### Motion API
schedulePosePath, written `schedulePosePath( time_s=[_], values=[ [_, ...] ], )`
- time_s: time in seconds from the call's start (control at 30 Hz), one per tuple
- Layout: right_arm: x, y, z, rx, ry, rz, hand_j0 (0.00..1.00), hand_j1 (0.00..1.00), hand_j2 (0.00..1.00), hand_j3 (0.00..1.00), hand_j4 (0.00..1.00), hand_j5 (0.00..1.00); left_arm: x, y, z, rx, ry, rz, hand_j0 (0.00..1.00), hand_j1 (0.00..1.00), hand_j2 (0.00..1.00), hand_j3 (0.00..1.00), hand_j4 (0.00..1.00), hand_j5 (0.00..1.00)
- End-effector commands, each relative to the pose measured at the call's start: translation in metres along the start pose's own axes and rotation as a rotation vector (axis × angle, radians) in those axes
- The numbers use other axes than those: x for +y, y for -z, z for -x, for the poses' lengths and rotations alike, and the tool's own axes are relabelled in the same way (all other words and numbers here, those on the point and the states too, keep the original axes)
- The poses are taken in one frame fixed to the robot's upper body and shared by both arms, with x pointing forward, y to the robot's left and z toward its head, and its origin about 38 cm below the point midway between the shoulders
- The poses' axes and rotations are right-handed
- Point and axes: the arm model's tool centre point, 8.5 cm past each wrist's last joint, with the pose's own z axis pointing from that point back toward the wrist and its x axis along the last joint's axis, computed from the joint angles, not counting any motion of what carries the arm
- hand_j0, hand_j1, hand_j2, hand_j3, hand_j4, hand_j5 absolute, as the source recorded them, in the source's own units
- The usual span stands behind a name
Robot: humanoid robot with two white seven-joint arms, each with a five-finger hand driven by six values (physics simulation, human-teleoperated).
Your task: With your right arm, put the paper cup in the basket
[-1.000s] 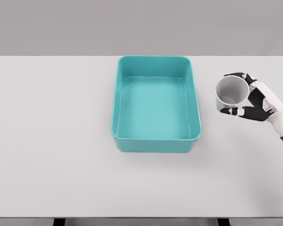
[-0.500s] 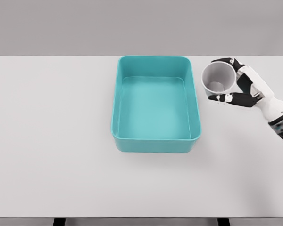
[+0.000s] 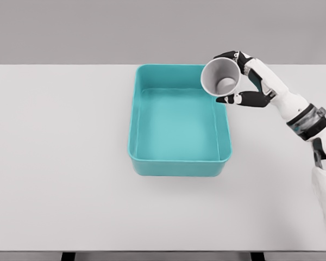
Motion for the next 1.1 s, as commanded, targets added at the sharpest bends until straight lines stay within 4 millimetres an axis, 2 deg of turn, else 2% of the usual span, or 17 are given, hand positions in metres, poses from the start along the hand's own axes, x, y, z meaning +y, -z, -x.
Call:
schedulePosePath(
  time_s=[0.0,0.27,0.37,0.5,0.6,0.77,1.07],
  values=[
    [0.008,0.004,-0.002,0.001,-0.014,-0.026,0.59,0.59,0.59,0.59,0.59,0.59,0.0,0.0,0.0,0.0,0.0,0.0,1.0,1.0,1.0,1.0,1.0,1.0],
    [0.019,0.022,-0.023,-0.035,-0.104,-0.091,0.59,0.59,0.59,0.59,0.59,0.59,0.0,0.0,0.0,0.0,0.0,0.0,1.0,1.0,1.0,1.0,1.0,1.0],
    [0.022,0.032,-0.038,-0.069,-0.143,-0.118,0.59,0.59,0.59,0.59,0.59,0.59,0.0,0.0,0.0,0.0,0.0,0.0,1.0,1.0,1.0,1.0,1.0,1.0],
    [0.027,0.039,-0.045,-0.078,-0.191,-0.152,0.59,0.59,0.59,0.59,0.59,0.59,0.0,0.0,0.0,0.0,0.0,0.0,1.0,1.0,1.0,1.0,1.0,1.0],
    [0.027,0.042,-0.047,-0.076,-0.213,-0.163,0.59,0.59,0.59,0.59,0.59,0.59,0.0,0.0,0.0,0.0,0.0,0.0,1.0,1.0,1.0,1.0,1.0,1.0],
    [0.04,0.055,-0.05,-0.069,-0.27,-0.226,0.59,0.59,0.59,0.59,0.59,0.59,0.0,0.0,0.0,0.0,0.0,0.0,1.0,1.0,1.0,1.0,1.0,1.0],
    [0.057,0.057,-0.039,-0.006,-0.361,-0.302,0.59,0.59,0.59,0.59,0.59,0.59,0.0,0.0,0.0,0.0,0.0,0.0,1.0,1.0,1.0,1.0,1.0,1.0]
  ],
)
